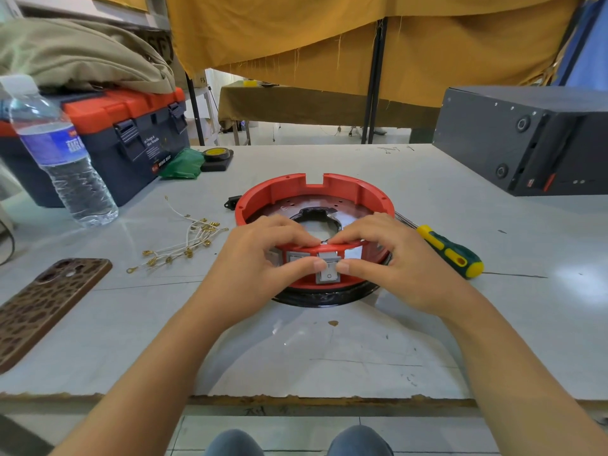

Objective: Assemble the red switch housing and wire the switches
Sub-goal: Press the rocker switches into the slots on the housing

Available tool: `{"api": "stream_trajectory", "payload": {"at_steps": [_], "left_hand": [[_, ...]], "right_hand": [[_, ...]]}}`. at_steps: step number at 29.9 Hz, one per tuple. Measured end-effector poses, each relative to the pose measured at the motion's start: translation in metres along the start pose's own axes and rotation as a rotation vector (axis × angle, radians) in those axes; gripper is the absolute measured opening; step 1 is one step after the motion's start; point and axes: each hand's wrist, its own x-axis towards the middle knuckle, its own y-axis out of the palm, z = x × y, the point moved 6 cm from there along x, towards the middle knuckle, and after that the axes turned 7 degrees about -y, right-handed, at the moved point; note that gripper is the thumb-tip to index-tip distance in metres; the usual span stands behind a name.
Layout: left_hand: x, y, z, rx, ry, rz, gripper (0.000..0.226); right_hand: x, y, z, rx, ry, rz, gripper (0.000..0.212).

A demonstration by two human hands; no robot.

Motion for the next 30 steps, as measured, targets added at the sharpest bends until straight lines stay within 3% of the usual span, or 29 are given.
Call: {"api": "stream_trajectory", "payload": {"at_steps": [7, 30], "left_hand": [[-0.0034, -0.0014, 0.0022, -0.086, 0.022, -0.048, 0.029], [-0.0009, 0.0021, 0.0021, -0.093, 0.042, -0.101, 0.013]], "right_hand": [[-0.0009, -0.0001, -0.0037, 0.099, 0.053, -0.037, 0.023], [0.0019, -0.0001, -0.0059, 0.178, 0.064, -0.091, 0.016]]}}
